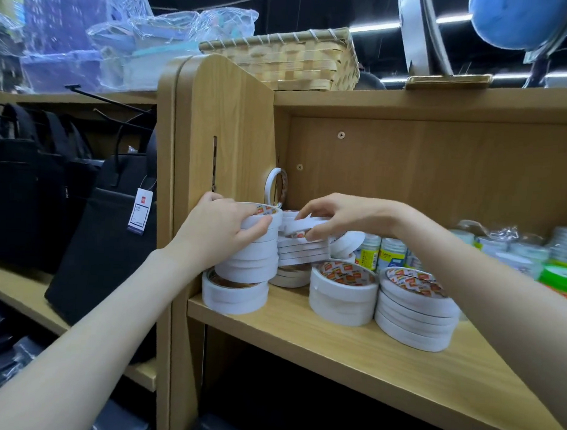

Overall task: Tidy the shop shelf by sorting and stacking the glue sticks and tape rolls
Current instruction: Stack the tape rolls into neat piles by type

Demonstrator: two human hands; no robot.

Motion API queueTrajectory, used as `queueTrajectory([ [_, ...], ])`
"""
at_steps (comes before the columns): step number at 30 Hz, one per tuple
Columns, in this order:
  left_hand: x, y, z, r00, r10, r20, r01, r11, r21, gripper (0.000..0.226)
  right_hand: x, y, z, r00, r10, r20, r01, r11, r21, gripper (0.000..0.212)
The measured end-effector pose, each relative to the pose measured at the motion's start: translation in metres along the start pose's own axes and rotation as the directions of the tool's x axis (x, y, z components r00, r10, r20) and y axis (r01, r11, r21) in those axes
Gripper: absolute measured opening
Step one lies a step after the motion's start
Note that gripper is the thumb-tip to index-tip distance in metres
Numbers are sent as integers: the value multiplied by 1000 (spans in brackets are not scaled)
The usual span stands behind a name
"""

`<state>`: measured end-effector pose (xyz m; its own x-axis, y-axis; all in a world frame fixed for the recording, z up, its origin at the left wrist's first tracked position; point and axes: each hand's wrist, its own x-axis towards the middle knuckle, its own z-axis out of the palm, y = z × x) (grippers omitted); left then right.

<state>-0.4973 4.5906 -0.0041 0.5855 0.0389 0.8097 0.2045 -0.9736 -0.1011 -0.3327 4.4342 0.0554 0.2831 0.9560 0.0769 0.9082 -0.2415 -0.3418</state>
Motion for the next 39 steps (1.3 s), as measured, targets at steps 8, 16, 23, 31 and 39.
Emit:
queueTrajectory([
  [8,0,-3,4,1000,6,-15,-5,1000,14,71,1,-1,-6,1000,-21,4,20,998,66,23],
  [16,-1,1,2,999,-22,-35,22,1000,14,70,7,2,-10,1000,-2,-28,3,1000,31,27],
  [23,-2,7,8,990,-83,-118,86,996,23,52,4,50,-4,986,161,-40,-150,766,-625,47],
  [31,2,11,-3,993,-115,-13,114,993,-37,58,-6,53,-13,977,61,-203,-192,656,-730,41],
  [39,49,48,-4,912,103,398,-201,956,213,56,-12,61,-27,918,27,-396,-150,948,-282,13],
])
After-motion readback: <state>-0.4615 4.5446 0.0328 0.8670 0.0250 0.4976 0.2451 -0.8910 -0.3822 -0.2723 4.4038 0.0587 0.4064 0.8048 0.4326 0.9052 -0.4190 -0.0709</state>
